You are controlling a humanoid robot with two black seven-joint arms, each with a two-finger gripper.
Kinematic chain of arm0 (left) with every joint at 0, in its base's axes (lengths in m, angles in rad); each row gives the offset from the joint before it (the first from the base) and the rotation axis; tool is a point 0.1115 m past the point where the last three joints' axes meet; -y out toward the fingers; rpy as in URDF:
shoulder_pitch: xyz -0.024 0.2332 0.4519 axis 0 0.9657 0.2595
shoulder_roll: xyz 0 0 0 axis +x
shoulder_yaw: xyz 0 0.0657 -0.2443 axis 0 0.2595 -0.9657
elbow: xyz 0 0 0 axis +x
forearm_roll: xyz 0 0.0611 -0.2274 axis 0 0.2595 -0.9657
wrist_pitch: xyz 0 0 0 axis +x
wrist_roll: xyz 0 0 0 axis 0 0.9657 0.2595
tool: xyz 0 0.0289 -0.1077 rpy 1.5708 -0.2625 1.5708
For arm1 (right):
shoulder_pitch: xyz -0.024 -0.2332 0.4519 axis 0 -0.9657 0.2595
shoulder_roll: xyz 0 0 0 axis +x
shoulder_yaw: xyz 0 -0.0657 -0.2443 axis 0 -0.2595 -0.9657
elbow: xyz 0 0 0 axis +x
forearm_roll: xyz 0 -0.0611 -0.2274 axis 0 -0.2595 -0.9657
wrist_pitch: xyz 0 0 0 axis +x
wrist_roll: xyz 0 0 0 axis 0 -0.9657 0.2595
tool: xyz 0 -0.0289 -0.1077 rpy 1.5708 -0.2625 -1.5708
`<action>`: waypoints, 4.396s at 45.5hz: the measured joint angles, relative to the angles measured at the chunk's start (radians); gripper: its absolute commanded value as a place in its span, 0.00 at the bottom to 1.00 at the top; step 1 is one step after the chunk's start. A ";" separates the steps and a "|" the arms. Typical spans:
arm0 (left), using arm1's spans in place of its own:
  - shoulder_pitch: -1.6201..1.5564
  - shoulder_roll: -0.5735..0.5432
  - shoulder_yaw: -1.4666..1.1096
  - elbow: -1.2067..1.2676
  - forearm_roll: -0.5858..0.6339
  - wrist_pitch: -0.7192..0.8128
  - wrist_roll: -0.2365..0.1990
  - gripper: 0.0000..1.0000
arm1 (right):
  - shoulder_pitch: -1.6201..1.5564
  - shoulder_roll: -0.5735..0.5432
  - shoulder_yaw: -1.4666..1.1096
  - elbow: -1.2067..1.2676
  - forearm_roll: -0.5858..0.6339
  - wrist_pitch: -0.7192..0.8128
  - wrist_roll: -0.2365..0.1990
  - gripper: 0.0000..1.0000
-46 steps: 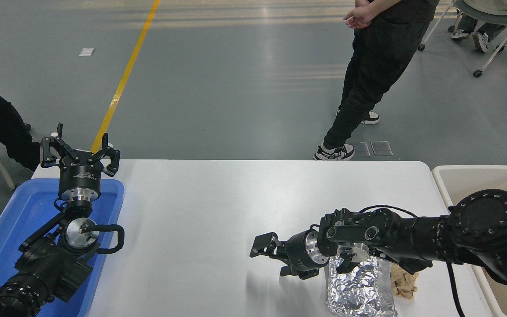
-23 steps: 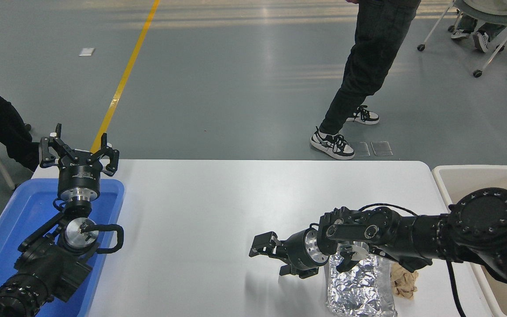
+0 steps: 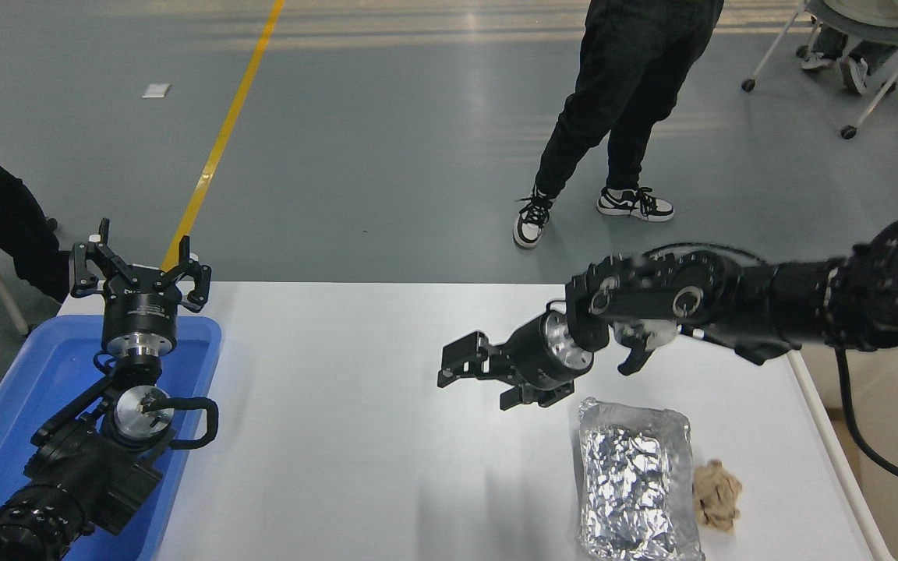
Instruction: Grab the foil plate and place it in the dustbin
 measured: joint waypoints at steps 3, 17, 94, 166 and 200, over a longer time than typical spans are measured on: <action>0.000 0.000 0.000 0.000 0.000 0.000 0.000 0.99 | 0.095 -0.045 -0.052 0.065 -0.008 0.022 -0.002 1.00; 0.000 0.000 0.000 0.000 0.000 0.002 -0.001 0.99 | 0.468 -0.233 -0.252 0.304 -0.139 0.111 -0.021 1.00; 0.000 0.002 0.000 0.000 0.000 0.000 -0.001 0.99 | -0.196 -0.347 -0.139 0.171 -0.467 -0.299 -0.072 1.00; 0.000 0.001 0.001 0.000 0.000 0.000 -0.001 0.99 | -0.480 -0.245 -0.007 -0.013 -0.469 -0.350 -0.075 0.00; 0.000 0.002 0.002 0.000 0.003 0.000 0.000 0.99 | 0.385 -0.394 -0.416 0.431 -0.273 -0.161 -0.069 0.00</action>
